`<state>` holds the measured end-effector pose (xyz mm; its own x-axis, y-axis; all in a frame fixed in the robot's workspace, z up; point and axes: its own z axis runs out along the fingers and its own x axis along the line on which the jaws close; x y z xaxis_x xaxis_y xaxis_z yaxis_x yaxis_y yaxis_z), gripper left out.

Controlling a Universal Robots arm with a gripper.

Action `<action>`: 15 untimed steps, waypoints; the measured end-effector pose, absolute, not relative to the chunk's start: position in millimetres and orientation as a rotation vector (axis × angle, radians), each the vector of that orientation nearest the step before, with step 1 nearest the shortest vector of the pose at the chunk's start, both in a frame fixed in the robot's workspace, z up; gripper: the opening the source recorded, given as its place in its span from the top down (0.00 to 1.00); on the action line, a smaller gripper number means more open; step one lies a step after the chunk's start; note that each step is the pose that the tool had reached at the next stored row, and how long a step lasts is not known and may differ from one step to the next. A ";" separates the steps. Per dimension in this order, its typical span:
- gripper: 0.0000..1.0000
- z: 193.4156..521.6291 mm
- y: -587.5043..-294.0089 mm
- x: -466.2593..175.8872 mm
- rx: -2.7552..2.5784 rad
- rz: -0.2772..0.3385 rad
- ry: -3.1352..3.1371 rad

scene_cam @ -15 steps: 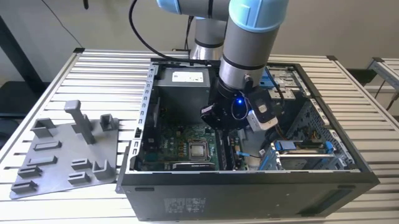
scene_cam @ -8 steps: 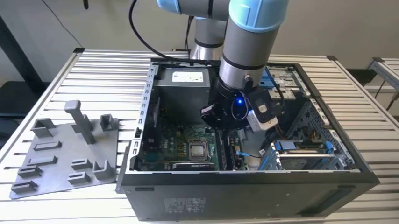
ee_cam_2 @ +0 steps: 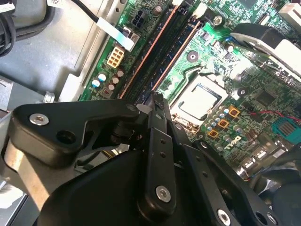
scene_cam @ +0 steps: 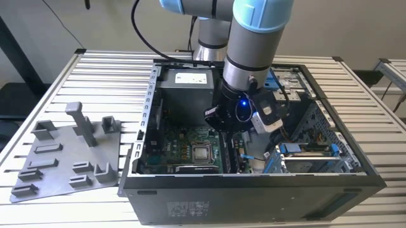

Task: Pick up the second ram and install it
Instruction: 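Press down the second ram until it locks into place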

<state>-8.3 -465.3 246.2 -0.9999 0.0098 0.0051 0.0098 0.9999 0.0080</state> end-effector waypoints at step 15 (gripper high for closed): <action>0.89 246.2 -465.3 -8.4 0.278 -0.012 -3.123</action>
<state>-8.4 -465.3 246.2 -0.9843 -0.1765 0.0051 -0.1764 0.9843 0.0080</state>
